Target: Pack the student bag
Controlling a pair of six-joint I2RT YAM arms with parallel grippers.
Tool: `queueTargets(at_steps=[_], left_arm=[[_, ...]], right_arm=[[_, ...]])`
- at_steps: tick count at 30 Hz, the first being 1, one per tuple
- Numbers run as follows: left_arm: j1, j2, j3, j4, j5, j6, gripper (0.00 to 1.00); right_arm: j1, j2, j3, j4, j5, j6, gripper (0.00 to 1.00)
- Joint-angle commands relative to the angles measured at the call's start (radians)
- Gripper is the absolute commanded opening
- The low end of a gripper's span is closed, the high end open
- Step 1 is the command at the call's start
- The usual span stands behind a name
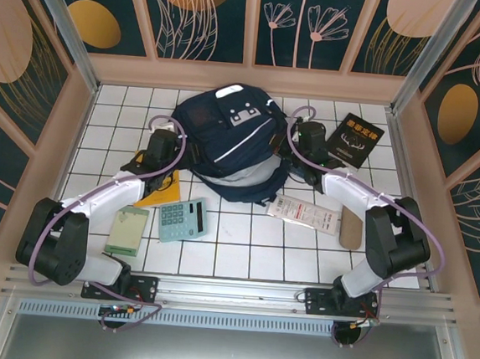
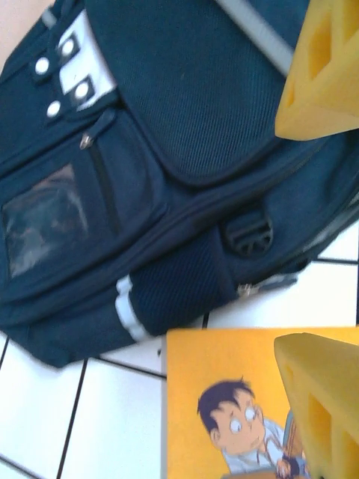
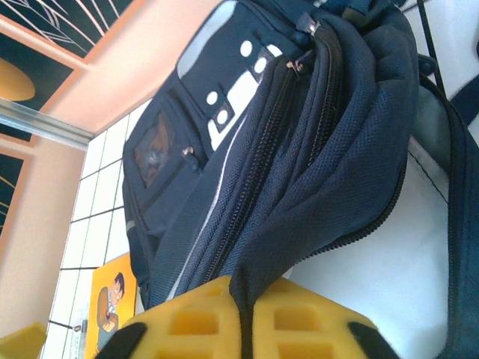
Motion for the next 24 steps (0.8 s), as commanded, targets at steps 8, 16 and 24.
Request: queueTargets(at_steps=[8,16,24], left_arm=[[-0.021,-0.084,-0.07,0.041,-0.042,-0.023,0.99],[-0.021,-0.127,-0.067,0.038,-0.004,-0.047,0.98],[-0.074,-0.072,-0.013,0.066,0.045,-0.064,0.94]], right_arm=[[0.011,-0.011,0.02,-0.01,0.098,-0.09,0.59],[-0.036,-0.148,-0.095,0.013,0.171,-0.129,0.83],[-0.136,-0.278,-0.209,0.006,0.261,-0.14,0.99]])
